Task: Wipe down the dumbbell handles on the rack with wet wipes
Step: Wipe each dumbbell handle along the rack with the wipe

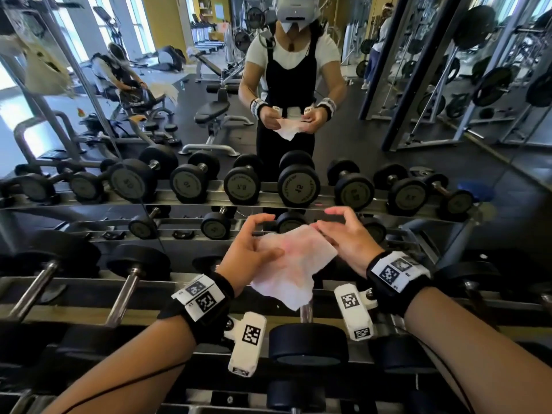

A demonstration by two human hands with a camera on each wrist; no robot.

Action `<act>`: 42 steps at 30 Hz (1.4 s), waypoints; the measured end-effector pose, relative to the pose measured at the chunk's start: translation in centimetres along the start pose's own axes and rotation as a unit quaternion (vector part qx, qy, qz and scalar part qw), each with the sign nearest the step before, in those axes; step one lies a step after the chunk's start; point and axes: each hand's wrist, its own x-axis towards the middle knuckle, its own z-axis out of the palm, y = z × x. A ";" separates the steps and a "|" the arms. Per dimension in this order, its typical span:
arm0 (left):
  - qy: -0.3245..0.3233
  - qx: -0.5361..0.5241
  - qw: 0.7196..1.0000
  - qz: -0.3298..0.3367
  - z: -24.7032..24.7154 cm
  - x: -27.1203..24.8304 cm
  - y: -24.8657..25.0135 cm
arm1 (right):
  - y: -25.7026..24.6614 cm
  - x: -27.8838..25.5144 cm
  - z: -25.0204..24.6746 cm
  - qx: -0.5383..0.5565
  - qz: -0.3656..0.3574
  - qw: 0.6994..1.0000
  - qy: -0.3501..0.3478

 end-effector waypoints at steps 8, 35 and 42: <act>0.079 0.067 0.995 0.007 -0.3 0.3 -1.7 | 4.7 -1.6 2.7 0.156 0.115 0.981 -0.014; -0.070 0.261 0.963 0.014 -1.8 1.1 -1.9 | -0.1 -0.3 3.9 -0.271 -0.100 0.953 -0.090; 0.037 -0.112 0.990 -0.076 -1.1 0.9 -4.2 | 2.3 -0.5 3.5 0.058 0.126 0.990 -0.031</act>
